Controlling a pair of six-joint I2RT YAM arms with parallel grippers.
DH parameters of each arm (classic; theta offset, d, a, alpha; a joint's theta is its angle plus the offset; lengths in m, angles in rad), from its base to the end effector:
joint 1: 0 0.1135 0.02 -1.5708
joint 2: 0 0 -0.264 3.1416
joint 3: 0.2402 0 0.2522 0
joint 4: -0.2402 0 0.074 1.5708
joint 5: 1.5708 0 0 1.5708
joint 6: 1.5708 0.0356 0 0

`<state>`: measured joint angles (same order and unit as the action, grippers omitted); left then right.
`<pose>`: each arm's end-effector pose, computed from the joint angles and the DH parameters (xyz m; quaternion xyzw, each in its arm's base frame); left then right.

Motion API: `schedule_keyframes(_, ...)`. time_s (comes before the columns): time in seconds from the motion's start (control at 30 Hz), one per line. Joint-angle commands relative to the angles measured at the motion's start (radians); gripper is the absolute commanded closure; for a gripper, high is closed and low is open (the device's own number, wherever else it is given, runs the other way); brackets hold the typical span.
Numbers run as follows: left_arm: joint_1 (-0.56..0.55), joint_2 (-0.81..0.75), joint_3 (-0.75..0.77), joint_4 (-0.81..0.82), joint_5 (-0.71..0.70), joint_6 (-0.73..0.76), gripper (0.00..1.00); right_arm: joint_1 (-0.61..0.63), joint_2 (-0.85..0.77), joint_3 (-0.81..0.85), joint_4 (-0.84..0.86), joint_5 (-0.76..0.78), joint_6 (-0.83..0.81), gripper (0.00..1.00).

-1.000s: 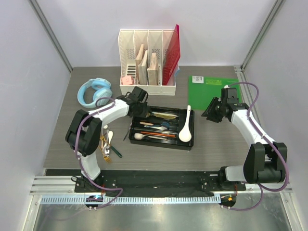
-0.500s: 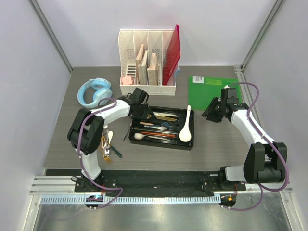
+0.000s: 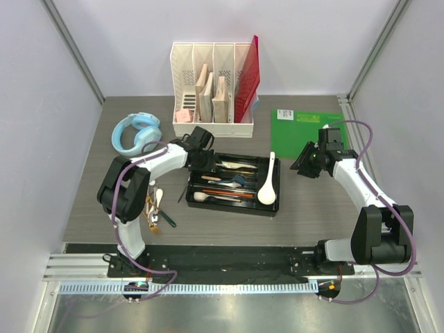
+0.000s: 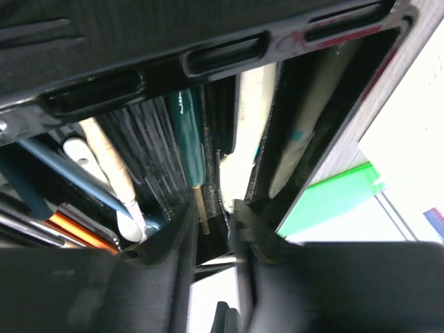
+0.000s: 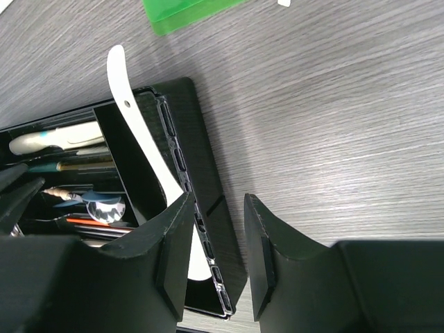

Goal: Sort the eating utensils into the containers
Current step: Place the knife in the storage box, then pick up the fork at the center of the board.

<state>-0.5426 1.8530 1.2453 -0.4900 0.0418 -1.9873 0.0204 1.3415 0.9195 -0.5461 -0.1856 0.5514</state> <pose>0.3236 -0.1969 0.1789 -0.6389 0.7324 -0.2295 0.0512 0.2696 0.0121 0.2352 0.2230 0.9247 0.1682 0.2586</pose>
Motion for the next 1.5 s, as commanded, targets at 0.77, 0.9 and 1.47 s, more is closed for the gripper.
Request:
schedule_keyframes(0.77,0.185,-0.304,0.166,-0.445,-0.12,0.773,0.52,0.004,0.045,0.054,0.067,-0.087,0.028,0.57)
schedule_keyframes(0.9,0.253,-0.314,0.073,-0.574,-0.117,0.942,0.53,0.003,0.068,0.07,0.081,-0.123,0.045,0.57)
schedule_keyframes(1.47,0.592,-0.635,-0.313,-0.642,-0.134,1.032,0.52,0.009,0.125,0.03,0.144,-0.219,0.142,0.59)
